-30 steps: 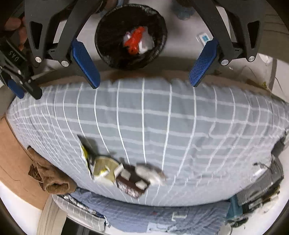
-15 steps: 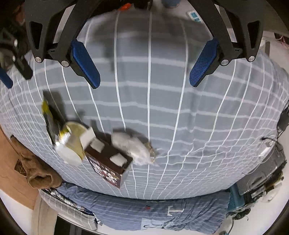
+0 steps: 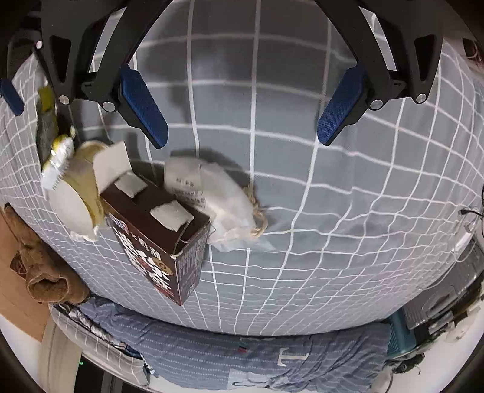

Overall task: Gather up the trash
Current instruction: 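Grasp the white mask with the left tool while the right tool grasps the yellow snack wrapper, then lift the white mask and yellow wrapper and carry both to the floor bin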

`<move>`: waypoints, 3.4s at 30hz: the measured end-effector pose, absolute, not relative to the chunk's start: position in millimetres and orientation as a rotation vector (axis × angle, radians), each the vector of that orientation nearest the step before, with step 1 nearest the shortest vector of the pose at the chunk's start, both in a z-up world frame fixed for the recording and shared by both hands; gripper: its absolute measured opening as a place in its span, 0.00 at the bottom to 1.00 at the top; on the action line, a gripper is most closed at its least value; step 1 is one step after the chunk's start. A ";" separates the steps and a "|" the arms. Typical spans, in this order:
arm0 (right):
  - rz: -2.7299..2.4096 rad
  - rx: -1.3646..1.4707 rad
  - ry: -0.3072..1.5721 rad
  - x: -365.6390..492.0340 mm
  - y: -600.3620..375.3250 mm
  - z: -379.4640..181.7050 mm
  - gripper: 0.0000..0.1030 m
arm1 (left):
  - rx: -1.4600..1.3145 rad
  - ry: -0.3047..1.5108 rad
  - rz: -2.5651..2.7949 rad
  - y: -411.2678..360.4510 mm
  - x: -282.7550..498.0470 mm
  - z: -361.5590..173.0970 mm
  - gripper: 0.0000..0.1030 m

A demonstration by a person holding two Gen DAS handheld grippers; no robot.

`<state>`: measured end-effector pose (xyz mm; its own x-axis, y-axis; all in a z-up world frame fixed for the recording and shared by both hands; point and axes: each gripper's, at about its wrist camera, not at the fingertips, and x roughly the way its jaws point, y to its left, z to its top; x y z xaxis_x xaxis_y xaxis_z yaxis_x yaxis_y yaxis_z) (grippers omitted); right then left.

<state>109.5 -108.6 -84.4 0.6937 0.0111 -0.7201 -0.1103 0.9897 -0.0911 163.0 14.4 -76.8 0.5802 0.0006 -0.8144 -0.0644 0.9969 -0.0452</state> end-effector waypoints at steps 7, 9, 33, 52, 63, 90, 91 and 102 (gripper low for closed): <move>0.091 -0.120 0.815 118.9 -108.2 -87.6 0.56 | -0.087 0.959 0.038 8.1 183.7 -82.9 0.93; 0.100 -0.112 0.823 121.0 -110.1 -88.2 0.50 | -0.089 0.962 0.036 6.5 187.8 -84.1 0.93; 0.137 -0.112 0.801 114.4 -110.3 -75.5 0.17 | -0.087 0.974 -0.051 -0.2 196.6 -83.1 0.33; 0.157 -0.056 0.764 109.1 -131.2 -57.2 0.05 | -0.077 0.911 0.029 19.3 153.4 -49.4 0.30; 0.161 -0.053 0.746 100.3 -134.5 -48.9 0.05 | -0.095 0.910 0.015 29.4 122.0 -42.9 0.28; 0.209 -0.038 0.712 35.7 -144.8 -28.2 0.05 | -0.131 0.855 -0.066 8.5 39.0 -10.1 0.28; 0.209 -0.042 0.710 32.8 -143.9 -27.5 0.05 | -0.131 0.853 -0.071 6.9 34.8 -9.1 0.28; 0.212 -0.047 0.720 0.8 -142.2 -27.1 0.05 | -0.140 0.850 -0.122 -10.0 -7.2 -3.3 0.28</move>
